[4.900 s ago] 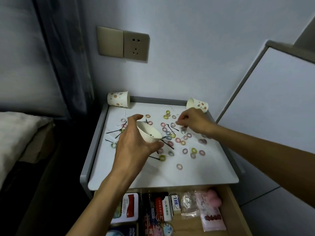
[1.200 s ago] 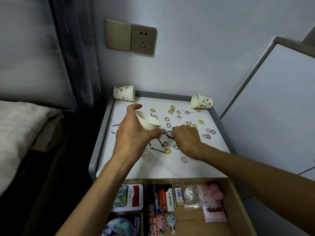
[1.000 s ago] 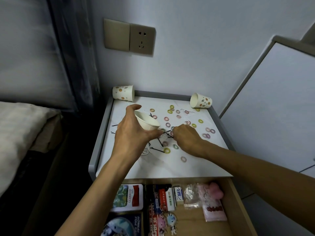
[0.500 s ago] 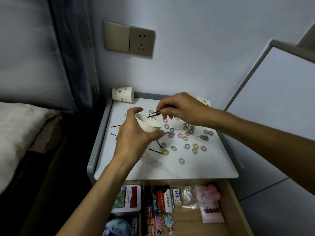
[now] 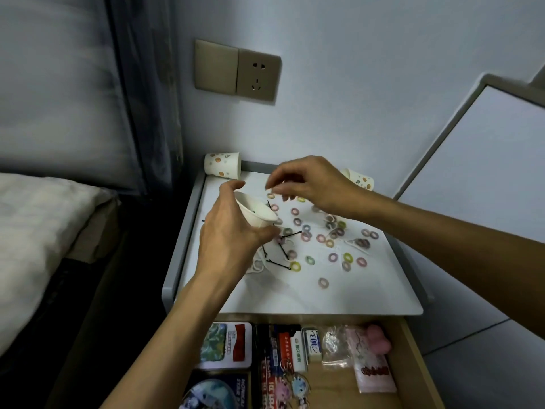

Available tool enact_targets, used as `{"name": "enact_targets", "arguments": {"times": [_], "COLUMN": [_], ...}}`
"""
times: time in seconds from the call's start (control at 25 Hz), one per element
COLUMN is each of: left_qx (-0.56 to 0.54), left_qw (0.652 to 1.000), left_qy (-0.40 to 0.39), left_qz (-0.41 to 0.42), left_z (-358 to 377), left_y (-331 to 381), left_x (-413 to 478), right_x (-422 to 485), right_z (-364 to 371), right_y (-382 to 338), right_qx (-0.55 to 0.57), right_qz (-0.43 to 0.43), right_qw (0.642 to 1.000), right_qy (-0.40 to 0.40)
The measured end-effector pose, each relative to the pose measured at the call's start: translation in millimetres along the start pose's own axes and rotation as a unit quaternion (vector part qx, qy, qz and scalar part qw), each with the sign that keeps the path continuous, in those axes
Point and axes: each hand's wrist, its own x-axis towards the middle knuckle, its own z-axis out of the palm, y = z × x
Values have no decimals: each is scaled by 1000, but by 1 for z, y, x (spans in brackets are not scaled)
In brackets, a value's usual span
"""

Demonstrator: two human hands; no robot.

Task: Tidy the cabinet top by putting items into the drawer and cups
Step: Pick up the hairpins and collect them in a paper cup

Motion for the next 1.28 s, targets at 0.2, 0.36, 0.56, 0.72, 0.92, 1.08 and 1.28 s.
{"name": "enact_targets", "arguments": {"times": [0.2,0.36,0.56,0.72,0.92,1.08,1.28], "left_qx": [0,-7,-16,-20,-18,-23,-28], "left_qw": [1000,1000,1000,999,999,999,999], "left_qy": [21,25,26,29,30,31,37], "left_qz": [-1,4,-3,-2,0,-3,-8], "left_z": [-10,-16,-19,-16,-14,-17,-24], "left_y": [-2,-5,-6,-5,-3,-2,-1], "left_x": [1,1,1,2,3,3,0], "right_x": [-11,-16,-16,-20,-19,-35,-32], "right_z": [39,63,67,73,59,72,90], "right_y": [76,105,109,110,85,56,64], "right_qx": [-148,-171,-196,-364,-325,-151,-141], "right_qz": [93,94,92,9,15,139,247], "right_qw": [984,981,976,930,946,978,959], "right_qy": [-22,-15,-15,-53,-2,-20,9]}}
